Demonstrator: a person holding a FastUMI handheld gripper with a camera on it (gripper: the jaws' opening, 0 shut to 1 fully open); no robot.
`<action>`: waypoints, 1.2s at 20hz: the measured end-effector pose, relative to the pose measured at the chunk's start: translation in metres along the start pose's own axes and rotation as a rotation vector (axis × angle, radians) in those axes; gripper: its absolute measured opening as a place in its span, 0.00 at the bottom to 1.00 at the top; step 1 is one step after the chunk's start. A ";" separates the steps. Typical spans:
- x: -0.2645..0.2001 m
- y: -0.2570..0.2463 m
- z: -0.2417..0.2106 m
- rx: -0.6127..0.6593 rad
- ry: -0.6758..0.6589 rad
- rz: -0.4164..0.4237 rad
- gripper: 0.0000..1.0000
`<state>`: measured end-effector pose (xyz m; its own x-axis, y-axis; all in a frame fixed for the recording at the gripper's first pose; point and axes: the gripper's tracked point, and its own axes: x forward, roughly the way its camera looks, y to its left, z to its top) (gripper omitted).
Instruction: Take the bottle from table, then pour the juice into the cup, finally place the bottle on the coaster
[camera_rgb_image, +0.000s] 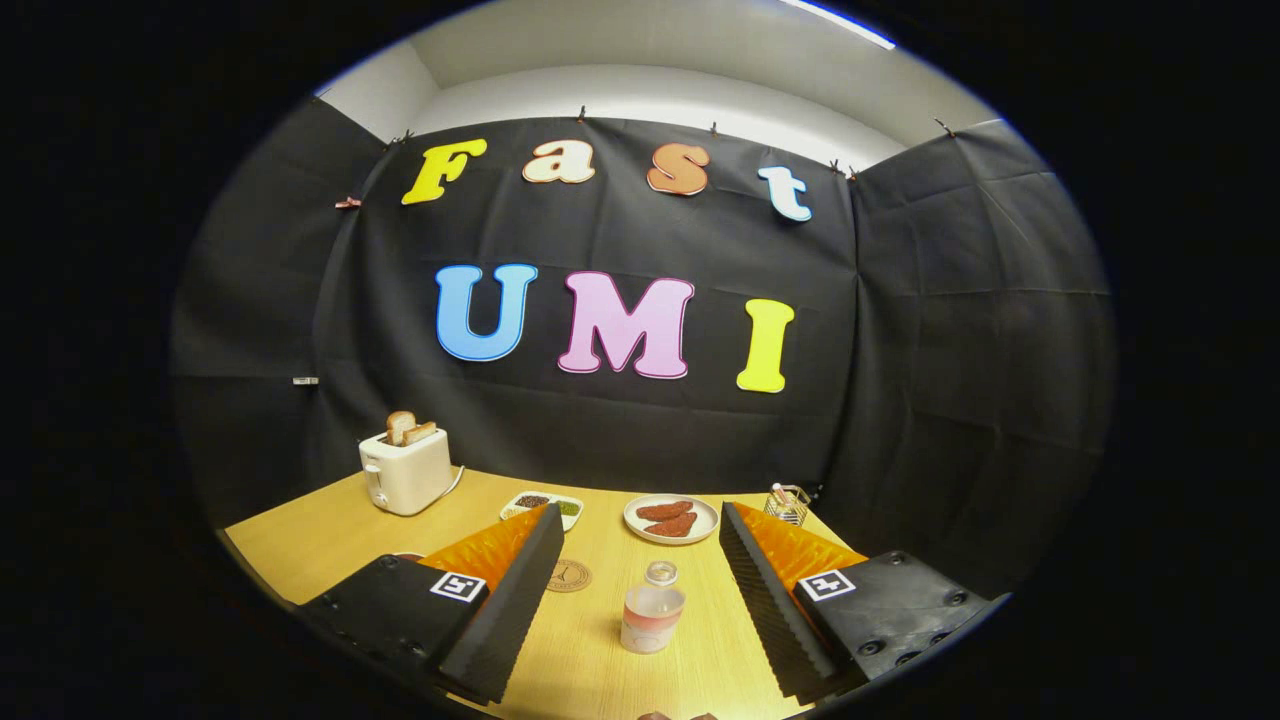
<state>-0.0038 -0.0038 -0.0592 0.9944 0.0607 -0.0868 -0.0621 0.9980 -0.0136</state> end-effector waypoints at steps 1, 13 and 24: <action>0.004 -0.002 -0.003 0.008 0.001 0.007 0.97; 0.054 -0.021 -0.091 0.042 0.037 0.046 0.97; 0.085 -0.026 -0.167 0.077 0.081 0.089 0.97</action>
<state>0.0681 -0.0279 -0.2330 0.9748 0.1508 -0.1642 -0.1402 0.9873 0.0743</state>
